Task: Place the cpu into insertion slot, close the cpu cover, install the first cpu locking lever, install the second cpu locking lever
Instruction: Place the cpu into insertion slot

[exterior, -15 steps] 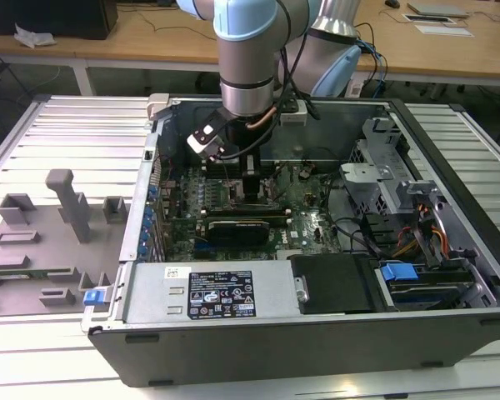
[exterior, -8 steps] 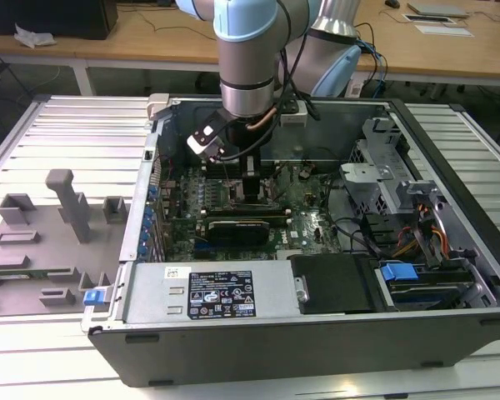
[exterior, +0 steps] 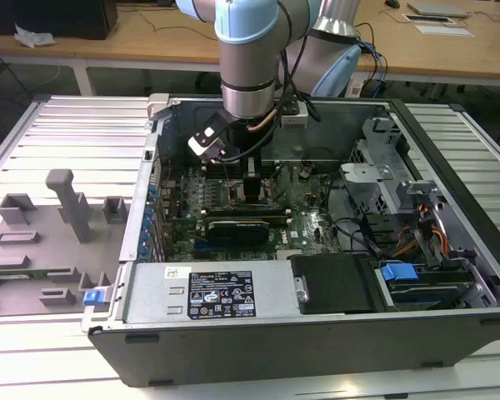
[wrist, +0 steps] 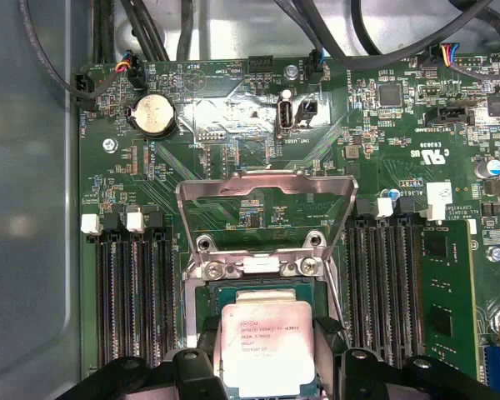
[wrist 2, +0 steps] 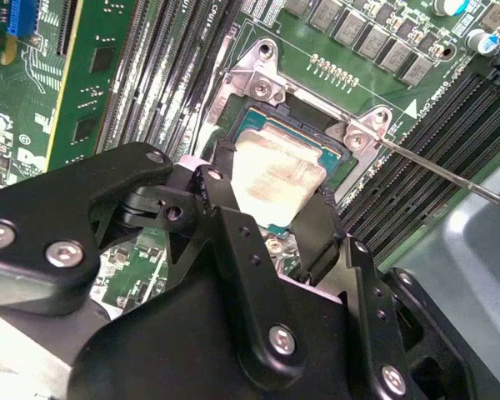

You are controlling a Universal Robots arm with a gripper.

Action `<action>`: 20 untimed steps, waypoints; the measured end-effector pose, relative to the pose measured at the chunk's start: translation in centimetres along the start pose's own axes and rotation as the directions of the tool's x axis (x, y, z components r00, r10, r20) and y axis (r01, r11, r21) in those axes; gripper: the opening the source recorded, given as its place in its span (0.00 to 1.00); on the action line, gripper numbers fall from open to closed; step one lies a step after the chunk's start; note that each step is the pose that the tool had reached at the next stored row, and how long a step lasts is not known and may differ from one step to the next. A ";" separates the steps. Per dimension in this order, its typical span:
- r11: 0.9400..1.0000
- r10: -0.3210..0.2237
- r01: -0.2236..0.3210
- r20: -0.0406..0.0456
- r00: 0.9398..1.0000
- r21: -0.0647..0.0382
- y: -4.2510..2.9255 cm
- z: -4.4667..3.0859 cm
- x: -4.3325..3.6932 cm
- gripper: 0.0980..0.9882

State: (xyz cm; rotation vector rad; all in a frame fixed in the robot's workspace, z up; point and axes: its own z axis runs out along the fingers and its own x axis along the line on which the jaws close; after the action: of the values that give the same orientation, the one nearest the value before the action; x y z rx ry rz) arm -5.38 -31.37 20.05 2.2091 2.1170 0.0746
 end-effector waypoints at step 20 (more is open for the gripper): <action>1.000 0.002 -0.002 -0.024 1.000 0.001 -0.01 0.04 0.00 0.58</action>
State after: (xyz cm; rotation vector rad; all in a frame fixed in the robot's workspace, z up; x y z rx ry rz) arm -5.38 -31.37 20.01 2.2228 2.1273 0.1011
